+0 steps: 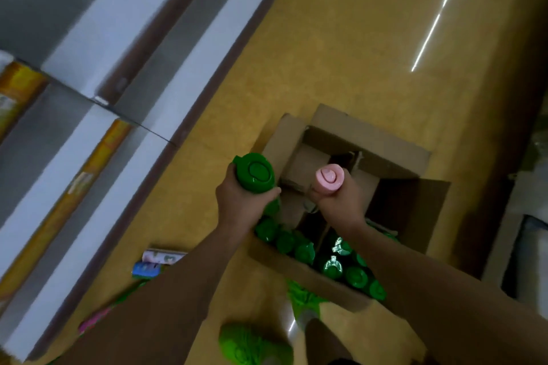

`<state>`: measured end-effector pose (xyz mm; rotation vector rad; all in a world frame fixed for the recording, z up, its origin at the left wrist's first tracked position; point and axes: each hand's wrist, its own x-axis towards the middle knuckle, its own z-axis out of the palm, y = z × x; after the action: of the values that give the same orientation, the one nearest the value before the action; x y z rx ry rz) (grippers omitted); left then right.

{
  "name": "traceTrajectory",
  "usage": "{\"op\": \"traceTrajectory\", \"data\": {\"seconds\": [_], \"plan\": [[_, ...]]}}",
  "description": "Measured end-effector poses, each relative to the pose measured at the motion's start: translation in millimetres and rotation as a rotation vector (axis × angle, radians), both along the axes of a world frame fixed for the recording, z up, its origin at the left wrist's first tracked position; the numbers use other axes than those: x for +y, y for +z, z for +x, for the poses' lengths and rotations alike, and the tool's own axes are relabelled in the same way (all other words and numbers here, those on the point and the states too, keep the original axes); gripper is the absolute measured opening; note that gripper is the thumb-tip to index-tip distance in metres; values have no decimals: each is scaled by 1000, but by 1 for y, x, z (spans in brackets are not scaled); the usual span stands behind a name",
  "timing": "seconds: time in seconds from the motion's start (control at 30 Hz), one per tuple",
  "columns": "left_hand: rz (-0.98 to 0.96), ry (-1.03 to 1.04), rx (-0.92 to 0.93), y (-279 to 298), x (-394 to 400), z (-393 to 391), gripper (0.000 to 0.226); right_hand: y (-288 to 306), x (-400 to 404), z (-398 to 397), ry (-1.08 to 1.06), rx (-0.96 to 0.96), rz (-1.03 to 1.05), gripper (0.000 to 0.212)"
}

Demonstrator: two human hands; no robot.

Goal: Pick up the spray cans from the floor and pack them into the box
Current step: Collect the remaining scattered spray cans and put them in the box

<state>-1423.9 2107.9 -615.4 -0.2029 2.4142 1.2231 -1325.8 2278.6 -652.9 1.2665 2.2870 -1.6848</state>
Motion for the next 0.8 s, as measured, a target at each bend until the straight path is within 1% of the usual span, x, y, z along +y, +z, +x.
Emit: {"op": "traceTrajectory", "data": {"seconds": [0.1,0.17,0.27,0.3,0.4,0.53,0.63,0.73,0.8], "plan": [[-10,-77,-34,-9,31,4,85,-2,33,12,-93,-7,10,36],[-20,-120,-60,-15,45,8,88,1,53,18,-132,-3,37,40],[-21,-191,-100,-21,65,13,74,0,80,28,-210,-3,83,43],[-23,-226,-109,-25,69,14,72,-3,87,31,-239,-10,88,44],[-55,-362,-148,-43,77,17,78,-16,106,38,-326,-40,104,50],[-51,-506,-227,-82,81,25,88,-46,119,46,-390,-70,117,39],[-59,-597,-221,-116,82,34,80,-81,122,51,-400,-102,166,30],[-99,-671,-198,-150,79,44,82,-115,119,57,-417,-125,132,37],[-109,-697,-201,-168,77,50,80,-136,117,62,-401,-132,123,46]]}}
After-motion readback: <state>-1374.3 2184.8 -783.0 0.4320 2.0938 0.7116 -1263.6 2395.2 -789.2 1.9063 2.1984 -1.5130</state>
